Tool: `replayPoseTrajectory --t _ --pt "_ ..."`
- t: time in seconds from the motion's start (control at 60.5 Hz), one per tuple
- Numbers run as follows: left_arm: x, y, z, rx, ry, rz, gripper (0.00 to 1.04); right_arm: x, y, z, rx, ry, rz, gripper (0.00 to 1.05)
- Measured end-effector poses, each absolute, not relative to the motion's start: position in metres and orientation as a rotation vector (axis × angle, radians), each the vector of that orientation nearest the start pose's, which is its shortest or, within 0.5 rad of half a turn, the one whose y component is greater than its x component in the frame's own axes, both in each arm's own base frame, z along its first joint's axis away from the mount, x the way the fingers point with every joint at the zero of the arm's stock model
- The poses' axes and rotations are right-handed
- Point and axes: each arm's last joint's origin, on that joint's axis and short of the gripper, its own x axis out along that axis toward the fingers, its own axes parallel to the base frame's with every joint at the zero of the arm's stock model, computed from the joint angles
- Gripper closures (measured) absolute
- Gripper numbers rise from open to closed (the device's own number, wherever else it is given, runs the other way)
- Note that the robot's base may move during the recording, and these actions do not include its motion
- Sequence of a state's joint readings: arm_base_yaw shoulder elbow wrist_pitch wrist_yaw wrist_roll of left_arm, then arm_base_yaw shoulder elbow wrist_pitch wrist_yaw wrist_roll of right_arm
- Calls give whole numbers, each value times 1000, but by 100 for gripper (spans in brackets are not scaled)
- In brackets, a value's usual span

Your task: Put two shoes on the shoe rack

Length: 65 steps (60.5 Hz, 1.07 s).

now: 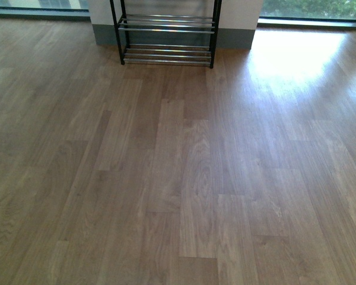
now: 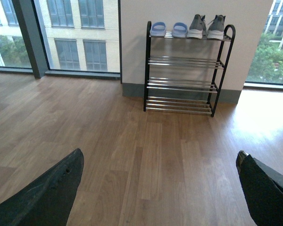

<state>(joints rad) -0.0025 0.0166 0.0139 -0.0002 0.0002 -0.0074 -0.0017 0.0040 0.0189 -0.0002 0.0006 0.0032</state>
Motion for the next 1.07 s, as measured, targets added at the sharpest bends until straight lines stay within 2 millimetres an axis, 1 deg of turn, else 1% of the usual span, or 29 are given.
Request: replayPoseTrajectory --t 1.074 --pt "98 0 167 -7 3 -3 9 97 0 170 3 -15 -2 9"
